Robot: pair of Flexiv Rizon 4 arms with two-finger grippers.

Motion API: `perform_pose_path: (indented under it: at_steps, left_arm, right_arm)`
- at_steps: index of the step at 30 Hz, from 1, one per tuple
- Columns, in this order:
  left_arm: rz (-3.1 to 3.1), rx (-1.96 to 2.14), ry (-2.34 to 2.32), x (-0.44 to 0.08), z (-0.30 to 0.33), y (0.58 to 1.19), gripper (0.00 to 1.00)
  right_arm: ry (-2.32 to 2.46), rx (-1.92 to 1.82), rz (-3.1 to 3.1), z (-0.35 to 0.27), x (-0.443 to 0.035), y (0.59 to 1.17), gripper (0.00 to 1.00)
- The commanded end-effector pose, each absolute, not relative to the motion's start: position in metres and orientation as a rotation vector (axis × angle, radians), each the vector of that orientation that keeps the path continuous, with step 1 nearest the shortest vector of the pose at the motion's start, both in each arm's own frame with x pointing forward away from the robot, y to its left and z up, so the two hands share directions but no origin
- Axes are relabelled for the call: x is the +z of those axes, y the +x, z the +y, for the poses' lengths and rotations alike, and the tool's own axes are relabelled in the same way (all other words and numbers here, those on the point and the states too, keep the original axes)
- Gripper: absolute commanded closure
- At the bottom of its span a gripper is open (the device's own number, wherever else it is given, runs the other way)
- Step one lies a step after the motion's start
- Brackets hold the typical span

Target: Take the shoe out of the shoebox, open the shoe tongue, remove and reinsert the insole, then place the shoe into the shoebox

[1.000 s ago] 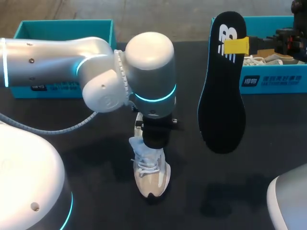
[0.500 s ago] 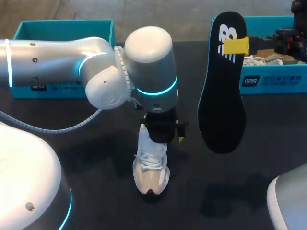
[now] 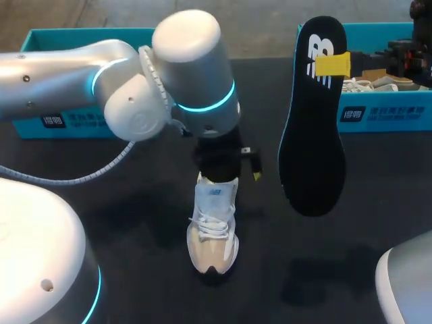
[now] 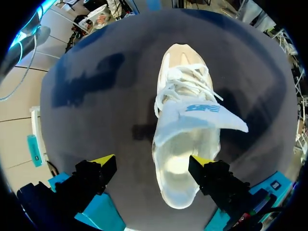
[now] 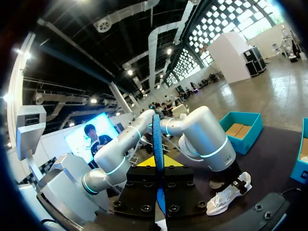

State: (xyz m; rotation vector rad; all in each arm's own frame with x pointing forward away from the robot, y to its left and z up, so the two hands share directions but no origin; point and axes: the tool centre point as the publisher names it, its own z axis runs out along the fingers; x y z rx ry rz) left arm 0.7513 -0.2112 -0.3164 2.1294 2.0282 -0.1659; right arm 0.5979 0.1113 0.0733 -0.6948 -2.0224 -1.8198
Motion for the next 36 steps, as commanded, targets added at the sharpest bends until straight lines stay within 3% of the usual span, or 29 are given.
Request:
perform_pose_path:
  at_steps: [1,12,36]
  left_arm:
    - [2.026,-0.180,2.122,-0.307,-0.201,0.754,0.00]
    - [2.026,-0.260,2.062,-0.288,-0.185,0.765,0.00]
    - [1.572,-0.857,1.830,-0.178,-0.113,0.759,0.00]
  right_arm:
    - [-0.692,-1.817,-2.023,0.114,0.073,0.600,1.00]
    - [-0.692,-1.817,-2.023,0.114,0.073,0.600,1.00]
    - [-0.692,-1.817,-2.023,0.114,0.073,0.600,1.00]
